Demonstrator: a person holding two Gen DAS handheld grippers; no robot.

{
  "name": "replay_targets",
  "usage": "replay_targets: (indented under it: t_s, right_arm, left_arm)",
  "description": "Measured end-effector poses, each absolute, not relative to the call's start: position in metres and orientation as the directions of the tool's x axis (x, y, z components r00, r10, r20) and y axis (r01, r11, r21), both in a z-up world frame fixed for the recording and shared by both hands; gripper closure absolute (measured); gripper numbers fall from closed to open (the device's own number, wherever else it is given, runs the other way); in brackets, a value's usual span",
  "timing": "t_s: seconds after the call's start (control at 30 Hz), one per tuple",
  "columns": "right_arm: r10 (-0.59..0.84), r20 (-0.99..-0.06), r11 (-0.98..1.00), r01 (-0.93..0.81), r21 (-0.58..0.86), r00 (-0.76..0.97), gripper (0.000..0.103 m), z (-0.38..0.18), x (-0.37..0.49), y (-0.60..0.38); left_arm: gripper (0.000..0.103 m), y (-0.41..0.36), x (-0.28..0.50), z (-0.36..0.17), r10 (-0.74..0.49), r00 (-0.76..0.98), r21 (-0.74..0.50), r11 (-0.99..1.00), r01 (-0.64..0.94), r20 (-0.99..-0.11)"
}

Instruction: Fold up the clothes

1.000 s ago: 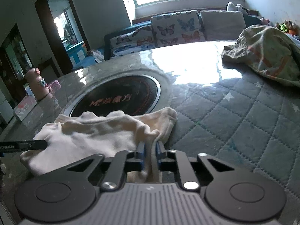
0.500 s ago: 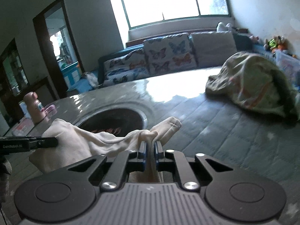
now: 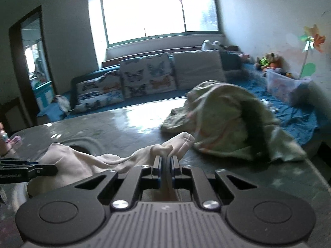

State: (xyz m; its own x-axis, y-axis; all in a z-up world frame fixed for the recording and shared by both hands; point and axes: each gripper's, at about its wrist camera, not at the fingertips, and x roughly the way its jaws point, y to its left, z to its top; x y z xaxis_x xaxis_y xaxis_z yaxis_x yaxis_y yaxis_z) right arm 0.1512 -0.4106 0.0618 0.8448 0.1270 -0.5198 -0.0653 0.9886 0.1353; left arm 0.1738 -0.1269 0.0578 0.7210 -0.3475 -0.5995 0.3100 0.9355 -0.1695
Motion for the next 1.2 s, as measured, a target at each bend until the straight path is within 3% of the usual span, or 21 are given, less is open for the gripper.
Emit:
replay_targets:
  t_s: [0.33, 0.67, 0.83, 0.9, 1.03, 1.1, 1.2]
  right_arm:
    - [0.018, -0.551, 0.994, 0.046, 0.103, 0.835, 0.095, 0.047, 0.165, -0.459]
    - [-0.034, -0.614, 0.989, 0.115, 0.093, 0.789, 0.094, 0.018, 0.171, -0.475]
    - [-0.055, -0.612, 0.989, 0.127, 0.075, 0.789, 0.085, 0.017, 0.168, -0.475]
    - [-0.047, -0.612, 0.990, 0.116, 0.074, 0.789, 0.073, 0.018, 0.165, -0.471]
    - [-0.023, -0.606, 0.994, 0.080, 0.067, 0.795, 0.060, 0.020, 0.155, -0.456]
    - [-0.005, -0.603, 0.996, 0.055, 0.064, 0.798, 0.046, 0.021, 0.148, -0.445]
    - [0.017, -0.597, 0.999, 0.014, 0.047, 0.802, 0.044, 0.022, 0.137, -0.428]
  left_arm:
    - [0.084, -0.181, 0.203, 0.043, -0.376, 0.674, -0.160, 0.918, 0.362, -0.636]
    - [0.080, -0.189, 0.212, 0.026, -0.352, 0.643, -0.145, 0.925, 0.352, -0.680]
    - [0.075, -0.187, 0.212, 0.024, -0.348, 0.641, -0.146, 0.926, 0.347, -0.685]
    - [0.062, -0.186, 0.210, 0.024, -0.341, 0.641, -0.141, 0.929, 0.342, -0.688]
    - [0.052, -0.183, 0.204, 0.024, -0.342, 0.642, -0.141, 0.928, 0.344, -0.687]
    - [0.046, -0.181, 0.200, 0.024, -0.339, 0.644, -0.136, 0.929, 0.344, -0.686]
    - [0.040, -0.178, 0.193, 0.023, -0.336, 0.645, -0.131, 0.929, 0.345, -0.687]
